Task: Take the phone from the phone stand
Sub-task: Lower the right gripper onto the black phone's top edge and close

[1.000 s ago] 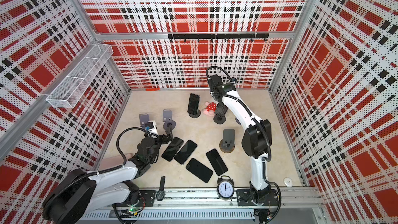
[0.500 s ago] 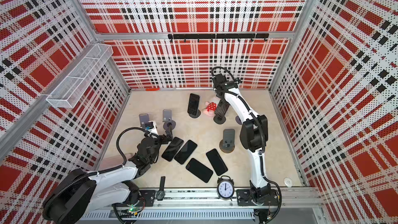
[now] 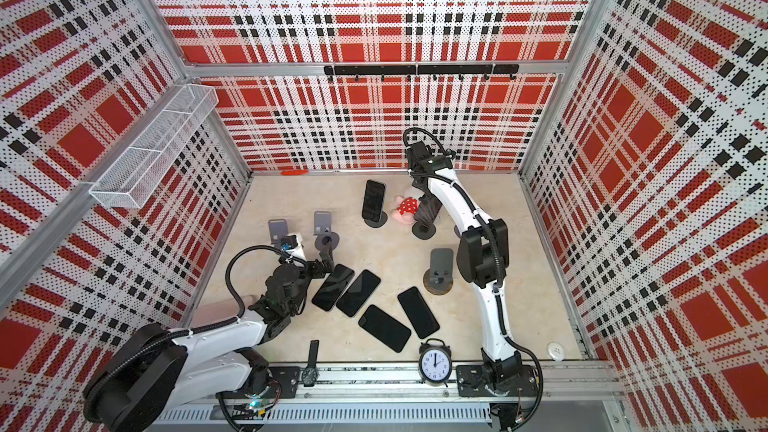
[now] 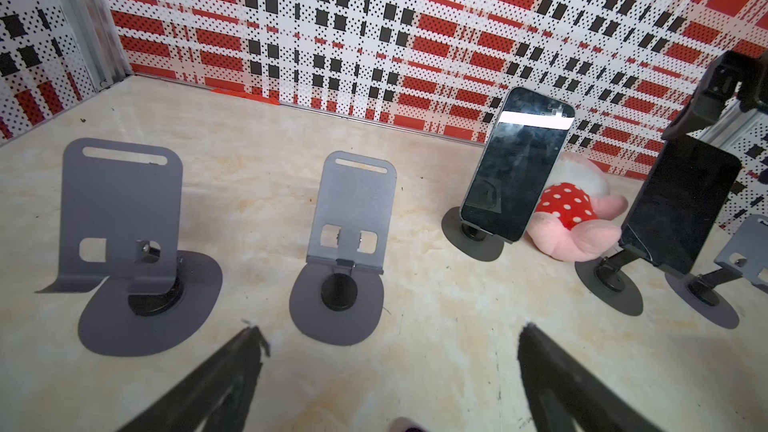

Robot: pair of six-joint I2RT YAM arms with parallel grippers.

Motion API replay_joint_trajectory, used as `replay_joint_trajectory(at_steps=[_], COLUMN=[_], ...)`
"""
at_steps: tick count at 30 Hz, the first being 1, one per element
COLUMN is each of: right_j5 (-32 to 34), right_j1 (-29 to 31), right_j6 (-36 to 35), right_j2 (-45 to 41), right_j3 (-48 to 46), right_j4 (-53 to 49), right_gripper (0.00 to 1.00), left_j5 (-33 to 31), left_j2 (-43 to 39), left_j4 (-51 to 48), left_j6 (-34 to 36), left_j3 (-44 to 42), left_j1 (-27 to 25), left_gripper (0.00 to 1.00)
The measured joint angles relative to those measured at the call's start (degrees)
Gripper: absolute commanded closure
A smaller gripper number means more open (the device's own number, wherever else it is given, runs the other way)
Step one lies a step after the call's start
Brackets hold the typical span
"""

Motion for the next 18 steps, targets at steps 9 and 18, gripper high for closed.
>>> replay_joint_trajectory(at_steps=[9,18], right_j5=[-0.17,-0.74], right_j1=[0.0,0.0], right_j6=[-1.73,-3.21], right_j2=[0.92,2.91], right_j3=[0.81,1.11], right_j4=[0.17,0.66], right_gripper=[0.0,0.01], left_j5=[-0.09,-0.02], left_j2=[0.31,0.63], left_j4=[-0.09,-0.44], left_j6=[0.0,0.0], left_j3=[0.22,0.31], left_j1=[0.35,0.39], left_gripper=[0.02,0.02])
